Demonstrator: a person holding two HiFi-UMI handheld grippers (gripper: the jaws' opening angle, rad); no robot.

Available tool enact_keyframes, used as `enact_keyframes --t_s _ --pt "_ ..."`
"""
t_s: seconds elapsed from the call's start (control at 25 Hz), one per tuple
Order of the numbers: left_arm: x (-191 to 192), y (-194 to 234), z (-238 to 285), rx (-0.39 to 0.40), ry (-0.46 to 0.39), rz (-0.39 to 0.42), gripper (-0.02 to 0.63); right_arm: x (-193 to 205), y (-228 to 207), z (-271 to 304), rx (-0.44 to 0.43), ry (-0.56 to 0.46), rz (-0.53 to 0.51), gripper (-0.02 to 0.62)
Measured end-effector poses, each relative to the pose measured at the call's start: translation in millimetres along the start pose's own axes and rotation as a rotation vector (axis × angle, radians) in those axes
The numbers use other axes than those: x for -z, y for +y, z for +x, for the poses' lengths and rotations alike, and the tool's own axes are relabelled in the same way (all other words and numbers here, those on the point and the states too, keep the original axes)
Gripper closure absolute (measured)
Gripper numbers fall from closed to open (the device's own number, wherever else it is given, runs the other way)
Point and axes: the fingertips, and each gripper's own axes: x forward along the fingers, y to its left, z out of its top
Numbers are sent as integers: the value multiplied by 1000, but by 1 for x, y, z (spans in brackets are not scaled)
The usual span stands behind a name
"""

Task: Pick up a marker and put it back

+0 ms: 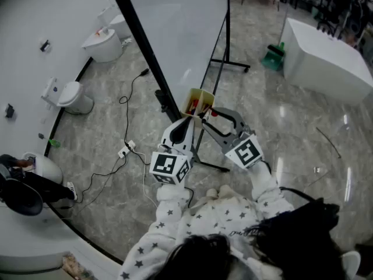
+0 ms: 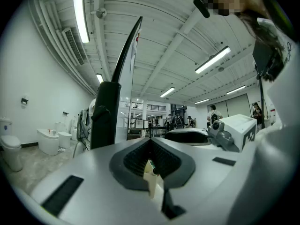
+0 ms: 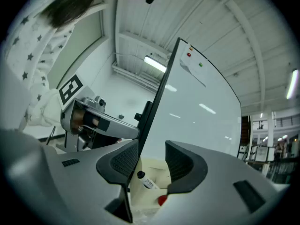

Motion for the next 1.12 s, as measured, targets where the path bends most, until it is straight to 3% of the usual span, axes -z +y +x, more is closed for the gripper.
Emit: enact_keyframes --t_s 0.16,0.6,0.68,0.72,1.12 --pt "4 8 6 -27 0 -26 604 32 6 10 -42 111 -89 414" --pt "26 26 2 -117 11 -30 604 71 9 37 -41 147 -237 416" --pt "28 29 3 -123 5 -28 604 73 11 39 -60 136 -245 430" --pt "29 29 4 -124 3 -26 604 73 13 39 -67 129 -241 468" --pt "18 16 20 -102 -2 -19 604 43 0 32 -85 42 -179 494"
